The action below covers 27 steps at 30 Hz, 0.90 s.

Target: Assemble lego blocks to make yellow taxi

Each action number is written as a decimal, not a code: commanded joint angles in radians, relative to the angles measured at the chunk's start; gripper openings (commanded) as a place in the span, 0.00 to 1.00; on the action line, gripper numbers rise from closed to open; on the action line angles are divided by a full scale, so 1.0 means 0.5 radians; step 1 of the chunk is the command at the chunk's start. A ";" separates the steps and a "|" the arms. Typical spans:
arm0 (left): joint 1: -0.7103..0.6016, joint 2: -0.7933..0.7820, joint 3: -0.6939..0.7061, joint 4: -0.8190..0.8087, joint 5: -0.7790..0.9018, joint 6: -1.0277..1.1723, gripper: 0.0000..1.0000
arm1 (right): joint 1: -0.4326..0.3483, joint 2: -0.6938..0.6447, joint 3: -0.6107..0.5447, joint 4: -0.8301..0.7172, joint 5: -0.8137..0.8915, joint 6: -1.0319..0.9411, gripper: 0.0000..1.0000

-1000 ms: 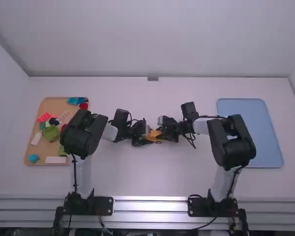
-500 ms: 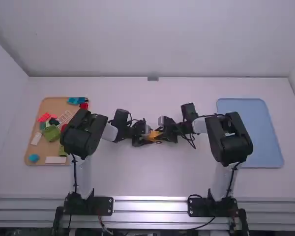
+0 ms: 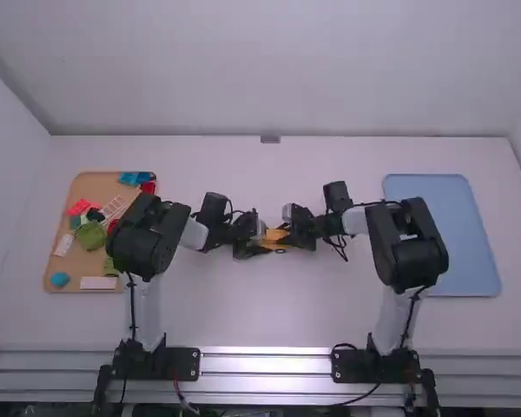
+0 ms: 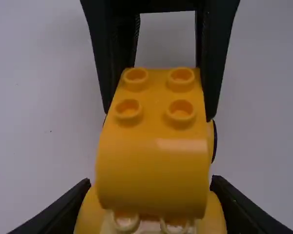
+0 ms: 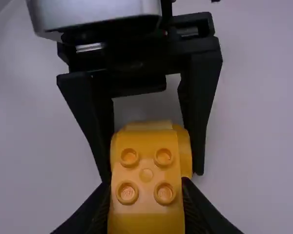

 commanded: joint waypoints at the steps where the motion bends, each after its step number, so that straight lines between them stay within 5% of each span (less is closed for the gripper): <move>1: -0.009 0.032 -0.013 0.017 0.035 -0.031 0.47 | 0.053 0.055 -0.022 -0.050 0.149 -0.060 0.08; 19: -0.002 0.032 -0.013 0.008 0.035 -0.060 0.44 | 0.266 0.055 -0.021 -0.008 0.778 0.256 0.07; 27: -0.005 0.032 -0.013 0.013 0.035 -0.061 0.43 | 0.257 0.047 0.075 -0.027 0.554 0.256 0.42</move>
